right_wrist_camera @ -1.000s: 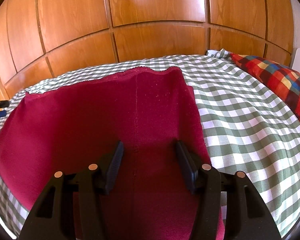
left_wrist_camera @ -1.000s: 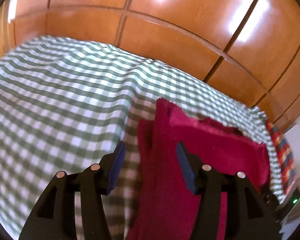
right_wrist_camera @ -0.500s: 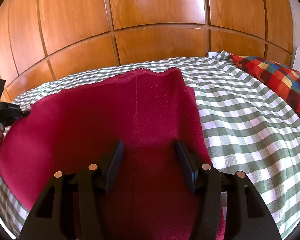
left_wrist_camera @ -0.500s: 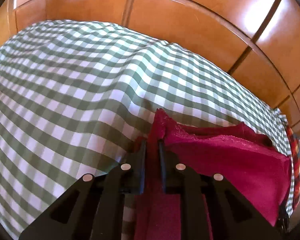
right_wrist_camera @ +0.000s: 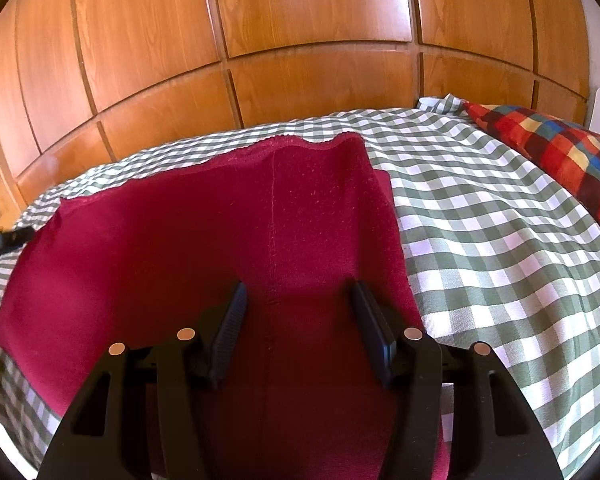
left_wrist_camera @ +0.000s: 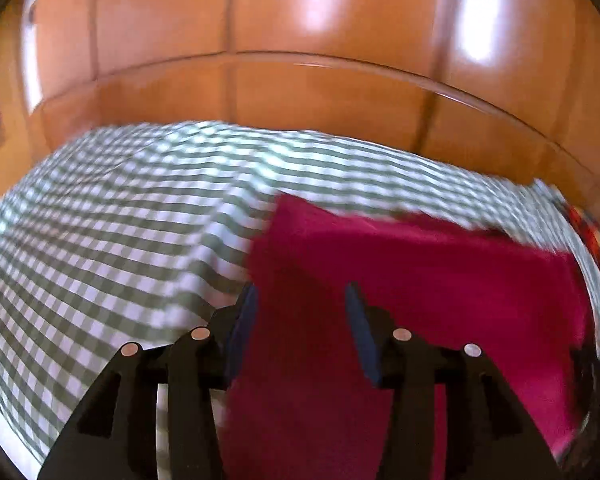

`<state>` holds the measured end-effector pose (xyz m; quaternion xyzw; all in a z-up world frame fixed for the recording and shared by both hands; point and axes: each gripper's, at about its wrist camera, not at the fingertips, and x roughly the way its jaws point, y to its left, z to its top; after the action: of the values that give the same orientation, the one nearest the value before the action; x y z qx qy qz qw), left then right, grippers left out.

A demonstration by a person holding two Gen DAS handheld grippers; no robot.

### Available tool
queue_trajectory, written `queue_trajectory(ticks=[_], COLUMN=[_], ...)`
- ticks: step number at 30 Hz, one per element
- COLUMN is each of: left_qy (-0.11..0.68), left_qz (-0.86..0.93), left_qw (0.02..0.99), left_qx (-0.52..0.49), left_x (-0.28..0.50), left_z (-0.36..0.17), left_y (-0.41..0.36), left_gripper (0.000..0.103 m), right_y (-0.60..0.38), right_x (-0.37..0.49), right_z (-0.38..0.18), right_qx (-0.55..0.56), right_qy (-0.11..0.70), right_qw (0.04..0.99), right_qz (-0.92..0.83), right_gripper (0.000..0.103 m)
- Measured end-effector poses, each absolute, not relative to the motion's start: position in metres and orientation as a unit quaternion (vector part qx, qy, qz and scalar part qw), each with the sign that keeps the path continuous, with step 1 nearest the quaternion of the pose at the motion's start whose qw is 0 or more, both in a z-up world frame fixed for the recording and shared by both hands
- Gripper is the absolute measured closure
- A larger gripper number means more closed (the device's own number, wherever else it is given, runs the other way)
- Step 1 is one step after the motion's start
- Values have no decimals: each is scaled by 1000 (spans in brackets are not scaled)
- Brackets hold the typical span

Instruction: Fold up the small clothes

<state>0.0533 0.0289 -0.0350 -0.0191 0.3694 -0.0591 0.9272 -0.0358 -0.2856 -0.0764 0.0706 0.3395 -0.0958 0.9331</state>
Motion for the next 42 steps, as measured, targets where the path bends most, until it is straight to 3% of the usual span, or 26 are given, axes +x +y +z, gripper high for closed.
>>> queue_trajectory(ticks=[2,4,6,9,19,22,24,27,42], left_qy=[370,377,392,407,415,420,422,422,407], left_qz=[-87,-100,-98,-104,-116,-120,-120,-118,-144], left_qw=[925,921,915,907,902,899,898,899,894], left_qx=[-9,11,21,4,-17,-33,-32,-25,-120], left_x=[37,29,31,35,38,39,41,43,34], left_z=[-38,-47,-56,-65,-67,-67,-69,-71,-37], left_y=[15,4,-3,1,7,12,11,8,83], left_gripper=[59,59,58,56,55,55,55,53,58], right_y=[-287,-293,-302,-323,-366,-357,-350,-338,-218], right_x=[-34,-31,-31,-41,-22,-25,-25,-21,27], right_z=[-72,-60,-46,-24,-83,-81,-84,-85,30], right_qx=[72,89,119,148,283,295,284,272,180], right_qy=[354,379,393,365,441,450,462,468,397], right_qw=[928,920,911,919,850,838,835,836,882], right_qz=[-86,-51,-25,-28,52,91,98,96,177], right_gripper=[47,34,30,20,20,42,62,75,79])
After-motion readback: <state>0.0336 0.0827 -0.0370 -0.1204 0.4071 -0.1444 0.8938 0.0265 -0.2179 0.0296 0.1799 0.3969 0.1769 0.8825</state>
